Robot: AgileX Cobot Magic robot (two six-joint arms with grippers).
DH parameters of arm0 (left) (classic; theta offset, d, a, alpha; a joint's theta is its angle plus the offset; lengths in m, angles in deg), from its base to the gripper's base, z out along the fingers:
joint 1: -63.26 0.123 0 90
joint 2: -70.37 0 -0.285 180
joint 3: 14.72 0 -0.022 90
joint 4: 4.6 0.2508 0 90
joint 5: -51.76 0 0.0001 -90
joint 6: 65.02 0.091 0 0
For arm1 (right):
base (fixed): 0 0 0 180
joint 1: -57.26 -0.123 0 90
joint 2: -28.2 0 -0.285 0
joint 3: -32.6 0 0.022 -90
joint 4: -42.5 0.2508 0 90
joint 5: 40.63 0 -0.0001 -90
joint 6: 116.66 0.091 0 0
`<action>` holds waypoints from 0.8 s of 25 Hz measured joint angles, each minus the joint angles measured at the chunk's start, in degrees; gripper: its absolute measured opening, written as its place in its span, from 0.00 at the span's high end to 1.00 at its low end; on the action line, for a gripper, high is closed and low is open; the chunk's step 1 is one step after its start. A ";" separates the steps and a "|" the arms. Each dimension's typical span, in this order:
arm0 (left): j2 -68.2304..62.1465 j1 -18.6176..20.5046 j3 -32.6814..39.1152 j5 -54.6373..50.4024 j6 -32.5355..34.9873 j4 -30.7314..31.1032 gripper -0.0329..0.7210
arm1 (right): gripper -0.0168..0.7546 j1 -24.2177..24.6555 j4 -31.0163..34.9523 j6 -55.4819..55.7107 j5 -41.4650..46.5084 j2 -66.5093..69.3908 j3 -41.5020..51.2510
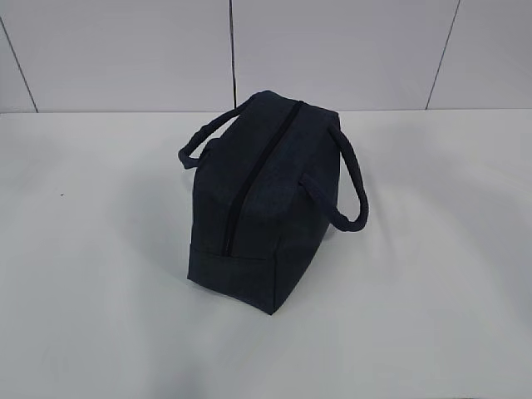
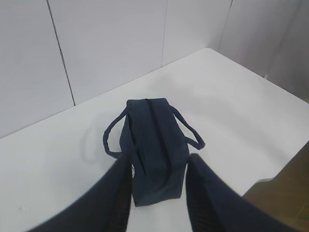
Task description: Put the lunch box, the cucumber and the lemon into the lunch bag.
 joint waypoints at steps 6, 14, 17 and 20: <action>16.44 0.00 11.22 -0.55 0.00 0.22 0.60 | 0.50 0.00 -0.21 1.14 0.00 -11.37 12.77; 29.98 0.00 21.99 -4.95 0.00 3.80 0.61 | 0.50 0.00 -3.34 0.57 0.27 -28.28 30.84; 34.28 0.00 25.45 -5.09 0.00 6.30 0.63 | 0.50 0.00 -3.92 -0.40 0.27 -33.26 35.99; 37.93 0.00 29.73 -5.20 0.00 7.80 0.63 | 0.50 0.00 -5.80 -0.72 0.27 -37.51 40.53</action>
